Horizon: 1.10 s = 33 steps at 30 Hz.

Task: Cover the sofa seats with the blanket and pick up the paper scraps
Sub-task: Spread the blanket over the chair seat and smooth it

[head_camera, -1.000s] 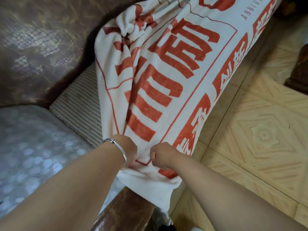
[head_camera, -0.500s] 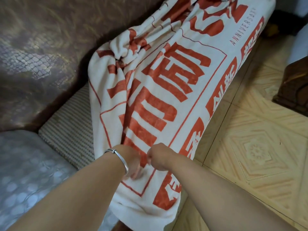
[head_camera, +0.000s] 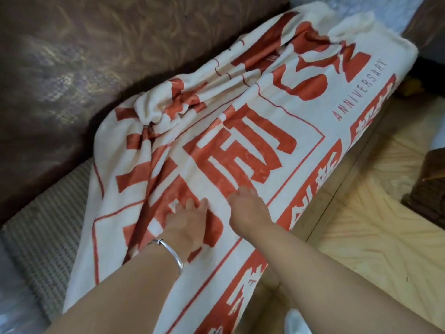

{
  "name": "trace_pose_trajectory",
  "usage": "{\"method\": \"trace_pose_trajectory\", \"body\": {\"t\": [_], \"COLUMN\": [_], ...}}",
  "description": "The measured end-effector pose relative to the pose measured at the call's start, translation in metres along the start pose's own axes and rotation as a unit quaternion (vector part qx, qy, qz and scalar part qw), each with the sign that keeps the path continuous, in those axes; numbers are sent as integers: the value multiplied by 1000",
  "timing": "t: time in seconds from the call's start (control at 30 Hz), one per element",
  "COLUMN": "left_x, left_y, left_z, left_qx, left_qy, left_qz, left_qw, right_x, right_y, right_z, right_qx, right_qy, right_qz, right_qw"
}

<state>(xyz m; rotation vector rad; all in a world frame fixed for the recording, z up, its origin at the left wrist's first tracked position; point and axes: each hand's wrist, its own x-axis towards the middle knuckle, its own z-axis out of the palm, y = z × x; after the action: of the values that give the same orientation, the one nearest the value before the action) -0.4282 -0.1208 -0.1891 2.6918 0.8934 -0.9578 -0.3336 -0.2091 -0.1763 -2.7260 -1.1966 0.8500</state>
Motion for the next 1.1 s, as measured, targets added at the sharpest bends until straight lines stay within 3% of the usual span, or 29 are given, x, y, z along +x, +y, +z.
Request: {"method": "trace_pose_trajectory", "body": {"t": [0.1, 0.23, 0.33, 0.47, 0.7, 0.83, 0.93, 1.0, 1.1], "left_x": [16, 26, 28, 34, 45, 46, 49, 51, 56], "left_y": [15, 25, 17, -10, -66, -88, -116, -134, -156], "left_z": [-23, -43, -47, -47, -40, -40, -36, -33, -29], "left_qx": [-33, -49, -37, -28, -125, -186, -194, -233, -342], "left_qy": [-39, -59, -6, 83, 130, 228, 298, 290, 197], "left_qz": [-67, -84, -88, -157, -188, -171, -239, -312, -370], "left_qw": [996, 994, 995, 984, 966, 941, 903, 874, 841], "right_x": [18, 36, 47, 61, 90, 107, 119, 127, 143], "right_y": [27, 48, 46, 24, -42, -85, -112, -124, -135], "right_z": [-18, -35, -40, -47, -42, -34, -31, -28, -25], "right_qx": [-24, -26, -36, -46, -91, -82, -54, -51, -62], "right_qy": [-22, -40, -55, -85, -120, -57, -14, 18, 69], "right_qz": [-33, -58, -74, -109, -177, -225, -255, -276, -289], "right_qw": [999, 997, 995, 989, 973, 969, 965, 960, 953]}}
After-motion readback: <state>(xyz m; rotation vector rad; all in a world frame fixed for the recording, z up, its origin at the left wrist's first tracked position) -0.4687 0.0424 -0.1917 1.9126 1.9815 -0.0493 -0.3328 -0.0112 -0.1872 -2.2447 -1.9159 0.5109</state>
